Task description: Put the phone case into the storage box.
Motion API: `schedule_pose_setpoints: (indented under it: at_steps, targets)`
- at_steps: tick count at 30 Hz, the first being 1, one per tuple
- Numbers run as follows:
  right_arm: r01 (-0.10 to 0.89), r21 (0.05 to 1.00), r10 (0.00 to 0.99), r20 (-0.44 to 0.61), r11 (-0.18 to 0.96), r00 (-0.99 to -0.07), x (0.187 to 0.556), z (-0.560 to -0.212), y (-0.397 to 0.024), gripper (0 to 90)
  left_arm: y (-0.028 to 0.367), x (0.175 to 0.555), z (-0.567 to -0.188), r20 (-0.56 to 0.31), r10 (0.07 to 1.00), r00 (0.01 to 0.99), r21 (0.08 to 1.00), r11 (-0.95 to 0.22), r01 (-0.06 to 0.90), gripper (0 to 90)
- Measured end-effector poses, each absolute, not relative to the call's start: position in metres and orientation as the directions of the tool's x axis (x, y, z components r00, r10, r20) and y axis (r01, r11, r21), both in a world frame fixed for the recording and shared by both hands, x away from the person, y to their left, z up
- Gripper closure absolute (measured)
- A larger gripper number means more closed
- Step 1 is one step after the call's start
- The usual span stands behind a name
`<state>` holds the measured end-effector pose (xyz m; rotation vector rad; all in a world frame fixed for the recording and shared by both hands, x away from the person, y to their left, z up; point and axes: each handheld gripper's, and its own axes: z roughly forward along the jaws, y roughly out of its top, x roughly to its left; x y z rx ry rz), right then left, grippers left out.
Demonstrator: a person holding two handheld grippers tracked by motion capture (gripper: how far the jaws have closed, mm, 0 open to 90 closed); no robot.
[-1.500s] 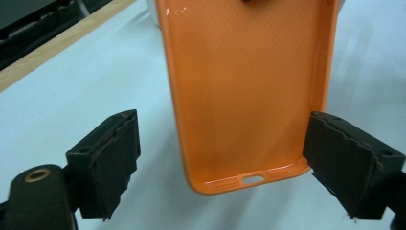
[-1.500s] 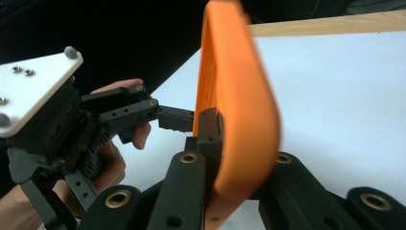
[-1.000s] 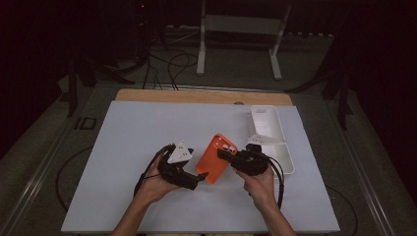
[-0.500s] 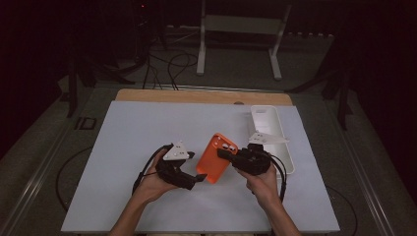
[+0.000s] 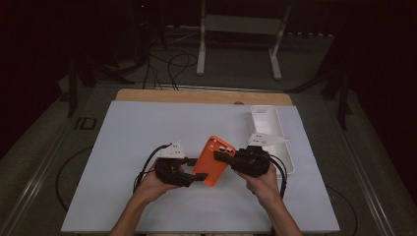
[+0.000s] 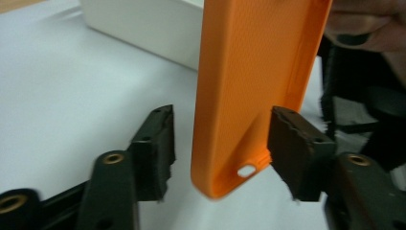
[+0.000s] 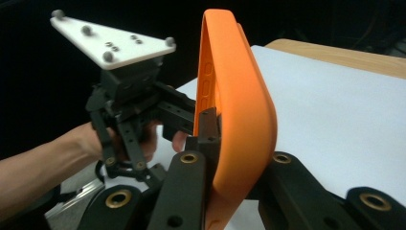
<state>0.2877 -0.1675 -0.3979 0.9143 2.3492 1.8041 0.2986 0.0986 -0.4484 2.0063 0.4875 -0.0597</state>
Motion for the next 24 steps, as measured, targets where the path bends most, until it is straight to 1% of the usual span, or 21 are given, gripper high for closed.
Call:
schedule_pose_setpoints:
  at_steps: [1,2,3,4,5,6,7,8,9,10,12,15,20,24]
  targets:
    - [0.421,0.895,0.451,0.318,0.148,-0.834,0.2876,-0.3981,-0.1667,84.0,0.0985,0.2989,-0.4489,-0.26,0.301,0.917,0.844,-0.39,0.367,52.8]
    - [0.421,0.895,0.451,0.318,0.148,-0.834,0.2876,-0.3981,-0.1667,84.0,0.0984,0.2992,-0.4494,-0.269,0.289,0.919,0.844,-0.388,0.369,52.8]
    - [0.42,0.896,0.438,0.322,0.145,-0.839,0.2879,-0.3984,-0.1665,84.0,0.0985,0.2992,-0.4498,-0.277,0.276,0.92,0.846,-0.384,0.37,55.2]
    - [0.416,0.897,0.425,0.322,0.148,-0.846,0.2881,-0.3985,-0.1663,84.0,0.0988,0.2992,-0.45,-0.284,0.261,0.922,0.85,-0.376,0.369,60.7]
    - [0.416,0.897,0.425,0.322,0.148,-0.846,0.2881,-0.3985,-0.1663,84.0,0.0994,0.2991,-0.4498,-0.289,0.25,0.924,0.851,-0.374,0.368,60.7]
    - [0.411,0.899,0.411,0.32,0.151,-0.853,0.2883,-0.3984,-0.1673,83.9,0.1007,0.299,-0.4502,-0.303,0.227,0.926,0.854,-0.367,0.369,65.1]
    - [0.411,0.899,0.411,0.32,0.151,-0.853,0.2883,-0.3984,-0.1673,83.9,0.1007,0.299,-0.4502,-0.303,0.227,0.926,0.854,-0.367,0.369,67.6]
    - [0.407,0.9,0.404,0.318,0.155,-0.858,0.2885,-0.3983,-0.1683,83.9,0.1018,0.2989,-0.4503,-0.306,0.215,0.928,0.857,-0.361,0.366,67.6]
    - [0.405,0.901,0.399,0.319,0.155,-0.86,0.2889,-0.3982,-0.1694,83.8,0.1029,0.2989,-0.4504,-0.315,0.199,0.928,0.86,-0.355,0.367,69.9]
    - [0.412,0.899,0.38,0.333,0.15,-0.863,0.2899,-0.3982,-0.1715,83.5,0.1043,0.2988,-0.4504,-0.327,0.178,0.928,0.864,-0.343,0.37,74.3]
    - [0.41,0.9,0.368,0.335,0.148,-0.868,0.2909,-0.3984,-0.1728,83.2,0.1045,0.299,-0.4505,-0.333,0.17,0.927,0.863,-0.34,0.372,77.1]
    - [0.406,0.901,0.363,0.33,0.156,-0.871,0.2911,-0.3982,-0.173,82.8,0.1042,0.2992,-0.4513,-0.336,0.157,0.929,0.86,-0.351,0.371,79.3]
    - [0.402,0.9,0.363,0.322,0.171,-0.875,0.2919,-0.3992,-0.1729,81.5,0.1031,0.2982,-0.4515,-0.324,0.175,0.93,0.857,-0.362,0.366,80.1]
    - [0.399,0.898,0.384,0.308,0.185,-0.871,0.2923,-0.3994,-0.1719,77.5,0.1021,0.2966,-0.4507,-0.301,0.199,0.933,0.859,-0.369,0.356,80.2]
